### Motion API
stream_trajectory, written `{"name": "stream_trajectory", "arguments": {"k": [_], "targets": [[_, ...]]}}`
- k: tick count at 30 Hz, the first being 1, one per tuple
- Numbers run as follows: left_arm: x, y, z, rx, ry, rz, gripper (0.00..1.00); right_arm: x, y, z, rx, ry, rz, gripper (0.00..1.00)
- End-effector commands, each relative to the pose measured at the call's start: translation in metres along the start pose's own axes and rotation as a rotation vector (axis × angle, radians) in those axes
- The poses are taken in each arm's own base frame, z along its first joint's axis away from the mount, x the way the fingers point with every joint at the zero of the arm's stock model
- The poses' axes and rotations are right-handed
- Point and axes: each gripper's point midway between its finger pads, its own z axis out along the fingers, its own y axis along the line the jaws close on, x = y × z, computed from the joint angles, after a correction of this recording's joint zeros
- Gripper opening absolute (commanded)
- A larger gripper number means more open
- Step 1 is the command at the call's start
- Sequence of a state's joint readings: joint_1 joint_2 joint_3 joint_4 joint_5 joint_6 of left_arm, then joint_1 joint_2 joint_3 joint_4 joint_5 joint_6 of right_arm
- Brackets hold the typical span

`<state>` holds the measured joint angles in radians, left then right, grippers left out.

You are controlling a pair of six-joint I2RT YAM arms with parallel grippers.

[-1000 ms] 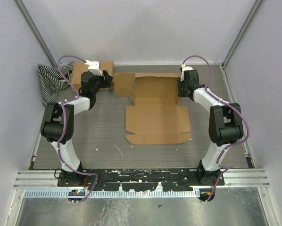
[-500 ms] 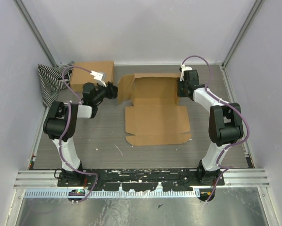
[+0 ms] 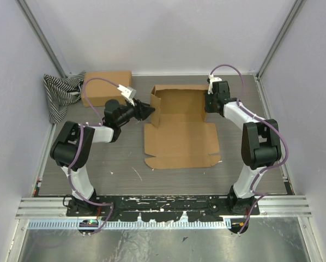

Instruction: Fold the paper box

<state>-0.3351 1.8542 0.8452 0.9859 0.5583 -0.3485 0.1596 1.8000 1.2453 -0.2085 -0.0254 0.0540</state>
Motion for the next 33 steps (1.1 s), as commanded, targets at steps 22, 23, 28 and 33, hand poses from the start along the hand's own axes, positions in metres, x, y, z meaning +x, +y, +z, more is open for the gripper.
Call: {"name": "stream_trajectory", "arguments": {"k": [22,23,28,33], "targets": [[-0.022,0.022,0.024,-0.248,-0.054,0.203,0.47,-0.015,0.037,-0.016,-0.082,-0.079,-0.069,0.08],[-0.021,0.026,0.023,-0.271,-0.054,0.212,0.47,-0.015,0.038,-0.016,-0.082,-0.079,-0.07,0.08],[-0.021,0.037,0.019,-0.397,-0.023,0.276,0.46,-0.015,0.041,-0.019,-0.075,-0.086,-0.069,0.08],[-0.017,0.038,0.019,-0.461,-0.009,0.3,0.47,-0.016,0.049,-0.02,-0.1,-0.093,-0.074,0.08]]}}
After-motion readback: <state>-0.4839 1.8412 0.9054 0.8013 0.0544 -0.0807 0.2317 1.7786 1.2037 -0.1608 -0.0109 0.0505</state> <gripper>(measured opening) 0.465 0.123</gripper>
